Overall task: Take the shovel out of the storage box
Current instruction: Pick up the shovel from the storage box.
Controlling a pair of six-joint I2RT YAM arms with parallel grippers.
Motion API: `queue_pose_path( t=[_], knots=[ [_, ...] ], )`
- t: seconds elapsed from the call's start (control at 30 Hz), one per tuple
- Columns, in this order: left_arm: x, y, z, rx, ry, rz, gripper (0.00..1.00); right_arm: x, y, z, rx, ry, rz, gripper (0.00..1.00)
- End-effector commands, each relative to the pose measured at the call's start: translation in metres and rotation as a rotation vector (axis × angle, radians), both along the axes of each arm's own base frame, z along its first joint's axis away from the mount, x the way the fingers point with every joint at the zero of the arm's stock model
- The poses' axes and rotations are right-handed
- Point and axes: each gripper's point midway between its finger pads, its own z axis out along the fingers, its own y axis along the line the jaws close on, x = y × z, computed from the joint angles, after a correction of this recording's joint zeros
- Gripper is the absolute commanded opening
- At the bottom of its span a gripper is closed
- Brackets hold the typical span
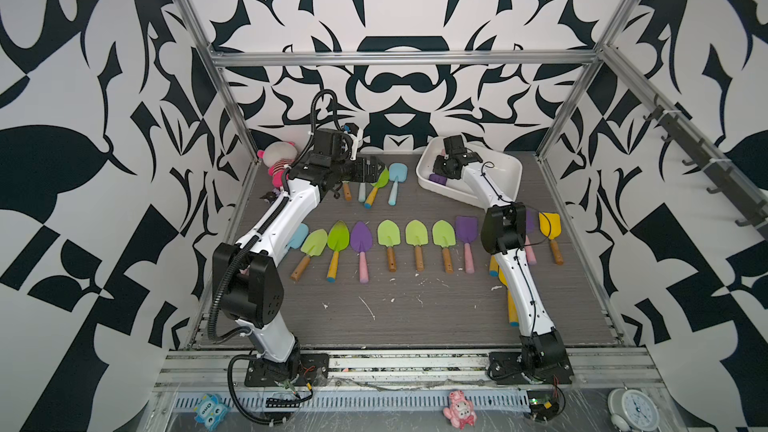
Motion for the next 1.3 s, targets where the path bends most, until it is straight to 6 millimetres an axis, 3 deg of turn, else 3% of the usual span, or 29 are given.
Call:
queue_pose_path(
  t=[0.0,0.2,0.3,0.4,0.47,0.5,0.7,0.83,0.97,1.13,1.27],
  knots=[
    [-0.008,0.001,-0.003,-0.004,0.035,0.000,0.98,-0.002,-0.001,0.005,-0.056,-0.002,-0.001,0.25],
    [-0.015,-0.001,-0.003,-0.028,0.058,-0.008,0.97,-0.008,0.000,-0.014,-0.111,0.034,0.031,0.11],
    [-0.021,-0.001,-0.006,-0.037,0.071,-0.012,0.96,-0.004,0.005,-0.002,-0.099,0.000,0.060,0.06],
    [-0.025,0.000,0.000,-0.052,0.064,-0.008,0.96,0.004,0.015,0.031,-0.118,-0.091,0.110,0.03],
    [-0.025,0.000,0.011,-0.082,0.042,0.002,0.96,0.011,0.022,0.070,-0.137,-0.195,0.153,0.00],
    [-0.025,-0.001,0.018,-0.100,0.031,0.006,0.97,0.009,0.023,0.072,-0.148,-0.206,0.173,0.00],
    [-0.013,-0.013,0.076,-0.251,-0.041,0.005,1.00,0.008,0.025,0.192,-0.239,-0.504,0.291,0.00],
    [-0.001,-0.022,0.113,-0.334,-0.069,-0.014,1.00,-0.017,0.033,0.249,-0.313,-0.633,0.429,0.00],
    [0.019,-0.021,0.132,-0.409,-0.068,0.011,0.99,-0.060,0.045,0.276,-0.345,-0.687,0.611,0.00],
    [0.037,-0.026,0.136,-0.475,-0.006,-0.032,0.99,-0.126,0.063,0.283,-0.294,-0.733,0.813,0.00],
    [0.041,-0.037,0.123,-0.506,0.103,-0.083,1.00,-0.171,0.084,0.267,-0.348,-0.708,0.975,0.00]
  ],
)
